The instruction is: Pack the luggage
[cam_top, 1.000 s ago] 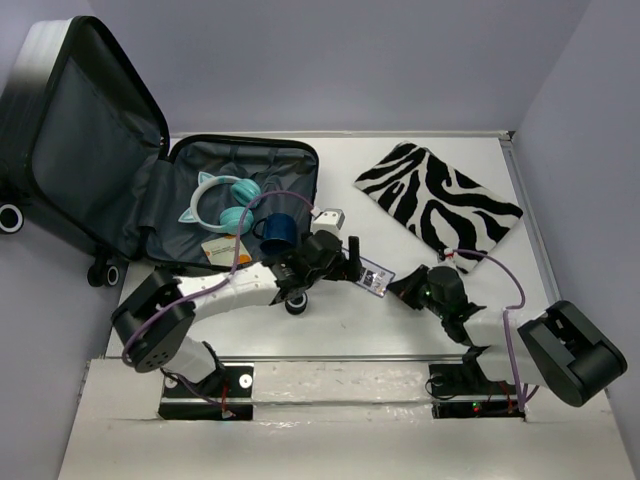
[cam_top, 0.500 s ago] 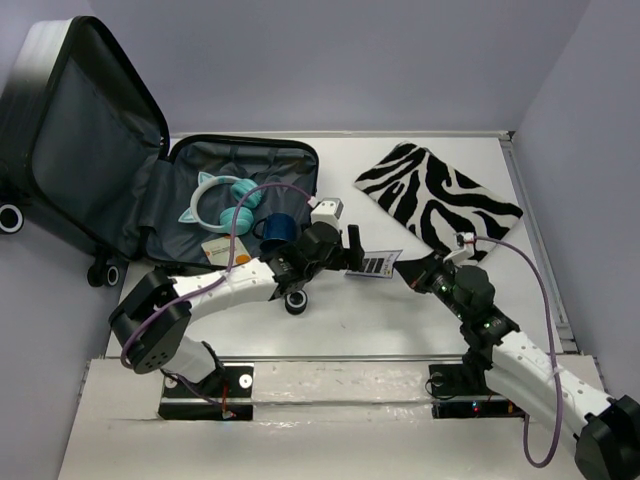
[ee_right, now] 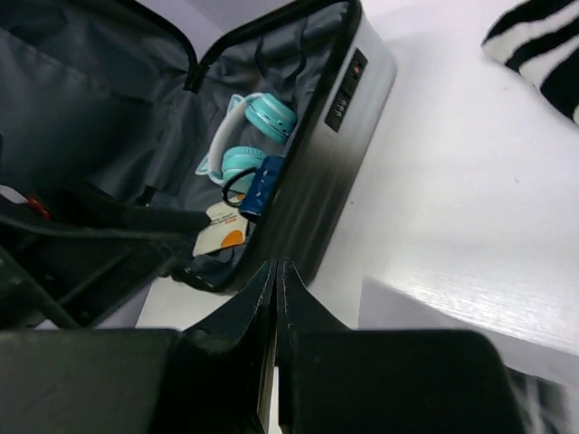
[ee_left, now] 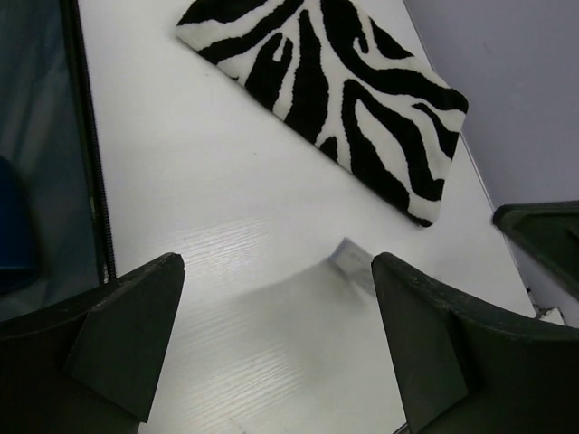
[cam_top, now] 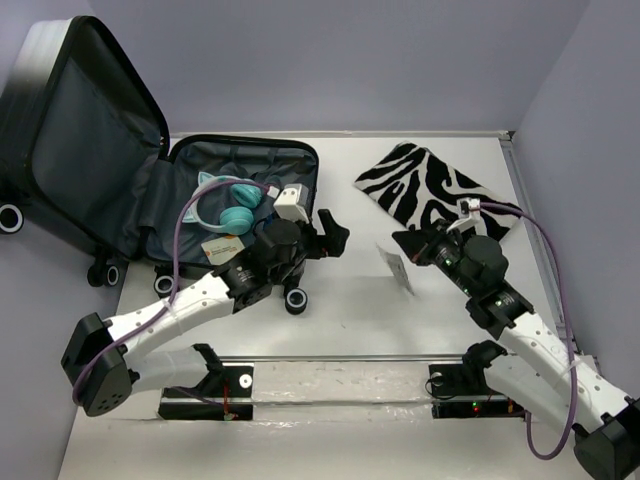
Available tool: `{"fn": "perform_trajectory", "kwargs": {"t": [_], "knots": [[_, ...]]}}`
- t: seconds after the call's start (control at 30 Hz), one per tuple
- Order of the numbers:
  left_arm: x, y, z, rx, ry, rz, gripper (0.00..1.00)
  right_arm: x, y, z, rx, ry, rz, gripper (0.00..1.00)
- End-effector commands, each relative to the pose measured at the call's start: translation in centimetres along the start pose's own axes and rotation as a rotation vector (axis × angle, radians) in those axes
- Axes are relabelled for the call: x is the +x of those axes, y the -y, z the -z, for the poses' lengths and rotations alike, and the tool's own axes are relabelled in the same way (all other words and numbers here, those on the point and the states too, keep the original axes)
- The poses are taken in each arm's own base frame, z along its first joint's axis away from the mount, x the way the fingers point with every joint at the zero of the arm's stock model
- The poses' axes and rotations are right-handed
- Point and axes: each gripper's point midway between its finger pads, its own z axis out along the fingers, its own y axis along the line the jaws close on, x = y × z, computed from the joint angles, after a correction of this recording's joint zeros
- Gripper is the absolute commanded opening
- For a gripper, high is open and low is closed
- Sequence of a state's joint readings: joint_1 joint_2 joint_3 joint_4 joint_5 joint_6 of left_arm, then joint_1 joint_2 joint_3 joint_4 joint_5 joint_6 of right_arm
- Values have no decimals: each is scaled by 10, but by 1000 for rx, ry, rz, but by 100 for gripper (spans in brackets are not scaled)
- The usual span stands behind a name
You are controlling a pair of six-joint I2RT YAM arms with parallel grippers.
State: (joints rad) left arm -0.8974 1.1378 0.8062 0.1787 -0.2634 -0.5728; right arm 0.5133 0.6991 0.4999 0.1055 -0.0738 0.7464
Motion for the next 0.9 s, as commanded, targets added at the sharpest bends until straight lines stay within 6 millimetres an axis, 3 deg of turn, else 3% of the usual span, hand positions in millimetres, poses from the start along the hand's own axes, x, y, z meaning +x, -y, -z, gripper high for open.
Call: {"fn": "perform_trajectory", "kwargs": {"t": [0.0,0.07,0.1,0.17,0.27,0.3,0.33,0.37,0.4,0.47,0.5,0.6,0.63,0.67,0.73,0.87], "knots": [[1,-26,9,-65,19,-5,96,-35,-47,-7,-120,41,67,7],[-13,-27,22,-54,62,20,96,-56,-75,-14,-189,67,81,7],[-16,-27,26,-53,71,22,96,-50,-72,-19,-182,42,80,7],[-23,-30,33,-66,92,26,96,-61,-89,-31,-221,40,94,7],[-31,-29,45,-46,104,21,97,-59,-80,-48,-139,-42,164,7],[-27,-28,44,-36,84,15,97,-51,-70,-50,-99,-88,186,7],[-21,-26,43,-21,60,10,97,-29,-46,-48,-22,-186,227,12],[-8,-21,39,11,9,7,97,-14,-20,-50,68,-240,246,24],[-1,-18,38,32,-18,6,96,-3,3,-44,154,-276,258,24],[14,-10,32,87,-70,-3,95,17,42,-28,295,-313,246,45],[35,-5,25,118,-146,-23,95,32,70,-17,381,-325,250,57],[63,12,14,143,-232,-70,93,33,86,-5,451,-293,241,64],[90,19,10,150,-299,-94,92,34,89,-4,463,-293,240,64],[97,24,7,155,-313,-97,91,36,93,-4,480,-304,244,64],[118,22,-1,121,-342,-113,90,38,101,-3,516,-314,249,64],[123,13,-17,48,-298,-145,88,56,116,3,549,-362,242,64]]}}
